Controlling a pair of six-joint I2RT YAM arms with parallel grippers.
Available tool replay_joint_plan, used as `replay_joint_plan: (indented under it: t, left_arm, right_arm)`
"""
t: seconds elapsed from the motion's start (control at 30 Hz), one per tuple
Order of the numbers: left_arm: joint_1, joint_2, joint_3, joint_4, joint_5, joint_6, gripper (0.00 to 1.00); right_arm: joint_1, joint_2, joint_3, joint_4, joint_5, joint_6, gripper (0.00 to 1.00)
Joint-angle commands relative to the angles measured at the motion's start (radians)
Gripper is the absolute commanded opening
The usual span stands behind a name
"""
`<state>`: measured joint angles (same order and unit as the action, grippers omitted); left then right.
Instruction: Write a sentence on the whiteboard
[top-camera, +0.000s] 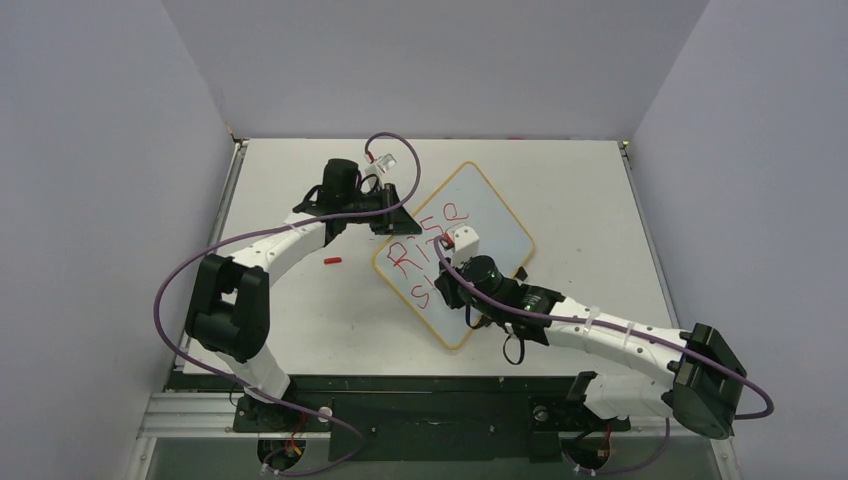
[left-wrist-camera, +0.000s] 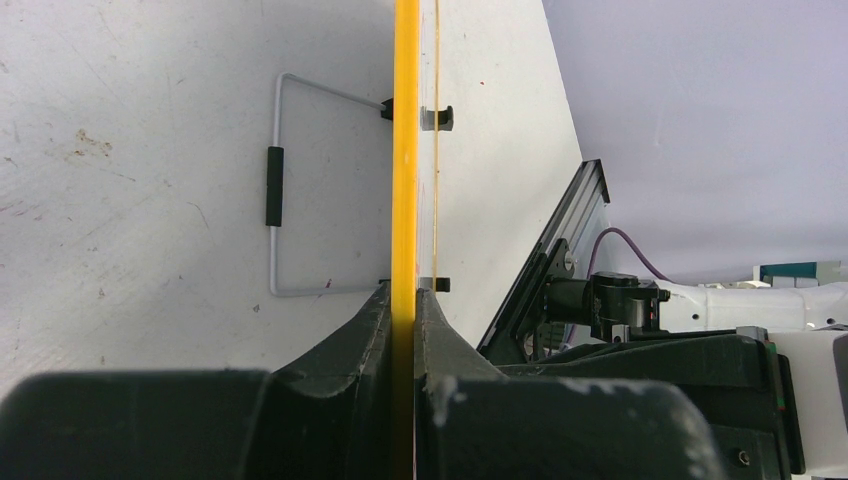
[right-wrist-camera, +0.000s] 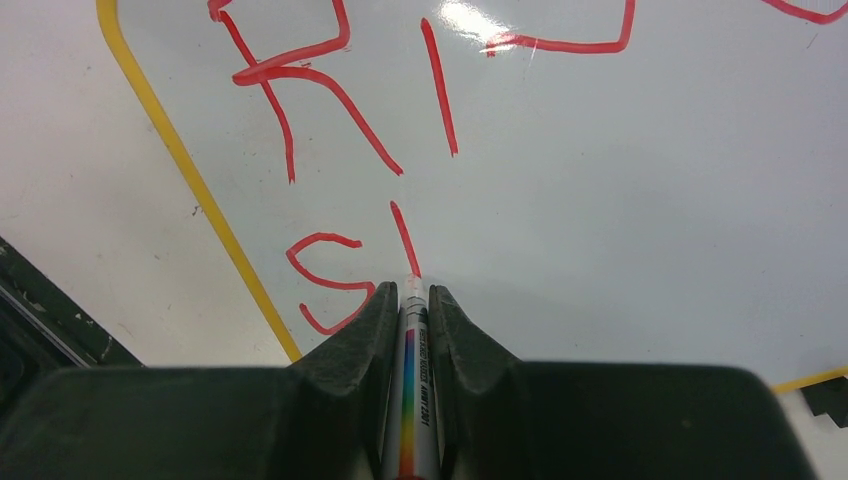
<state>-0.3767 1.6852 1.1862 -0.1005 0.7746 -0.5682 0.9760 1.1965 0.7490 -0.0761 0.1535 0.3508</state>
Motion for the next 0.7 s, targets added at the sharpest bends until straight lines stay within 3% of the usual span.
replay_joint_plan:
  t: [0.0,0.67]
  left_arm:
    - [0.01,-0.054,0.009,0.05,-0.006,0.025,0.0]
    - [0.01,-0.055,0.006,0.054,-0.006,0.025,0.0]
  right_arm:
    - [0.005,0.035,0.062,-0.001,0.019,-0.02,0.0]
    - [-0.047,0.077,0.12,-0.031,0.051,-0.04,0.0]
